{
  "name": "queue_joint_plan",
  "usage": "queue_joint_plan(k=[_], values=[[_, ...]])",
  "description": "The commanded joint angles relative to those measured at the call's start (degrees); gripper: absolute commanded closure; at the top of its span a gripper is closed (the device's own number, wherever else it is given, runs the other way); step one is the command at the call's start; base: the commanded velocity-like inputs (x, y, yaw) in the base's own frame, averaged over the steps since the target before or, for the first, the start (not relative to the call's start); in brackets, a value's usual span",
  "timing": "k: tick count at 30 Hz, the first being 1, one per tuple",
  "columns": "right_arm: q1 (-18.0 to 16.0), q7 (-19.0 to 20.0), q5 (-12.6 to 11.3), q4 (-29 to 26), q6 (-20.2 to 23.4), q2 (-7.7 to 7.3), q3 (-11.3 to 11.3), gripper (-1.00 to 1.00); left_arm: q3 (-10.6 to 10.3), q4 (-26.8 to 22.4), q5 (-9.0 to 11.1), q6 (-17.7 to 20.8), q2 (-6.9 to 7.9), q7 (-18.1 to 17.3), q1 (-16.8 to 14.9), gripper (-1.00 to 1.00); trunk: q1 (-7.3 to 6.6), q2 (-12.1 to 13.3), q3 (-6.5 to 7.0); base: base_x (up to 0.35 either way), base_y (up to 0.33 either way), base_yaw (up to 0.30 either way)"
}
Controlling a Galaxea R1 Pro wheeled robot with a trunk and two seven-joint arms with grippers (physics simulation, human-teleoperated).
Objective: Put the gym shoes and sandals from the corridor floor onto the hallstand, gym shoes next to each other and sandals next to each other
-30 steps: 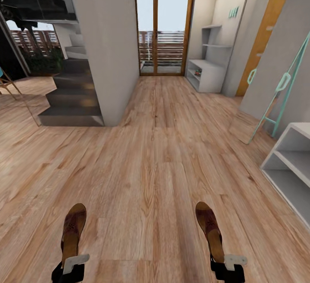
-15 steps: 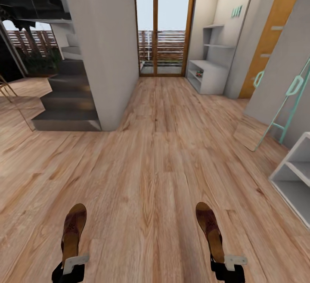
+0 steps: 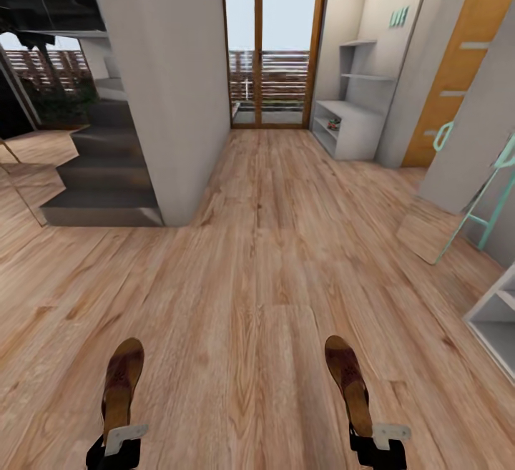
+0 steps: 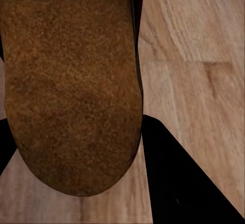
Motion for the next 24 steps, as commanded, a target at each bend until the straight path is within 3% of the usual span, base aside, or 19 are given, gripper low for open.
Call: queue_joint_plan(k=[1, 24], values=[[0.0, -0.1, 0.3, 0.0, -0.1, 0.0, -0.4, 1.0, 0.0, 0.0, 0.1, -0.1, 0.0, 0.0, 0.0, 1.0, 0.02, 0.0, -0.04, 0.338, 0.0, 0.0], [0.0, -0.1, 0.3, 0.0, -0.1, 0.01, -0.4, 1.0, 0.0, 0.0, 0.1, -0.1, 0.0, 0.0, 0.0, 1.0, 0.02, 0.0, -0.04, 0.338, 0.0, 0.0]])
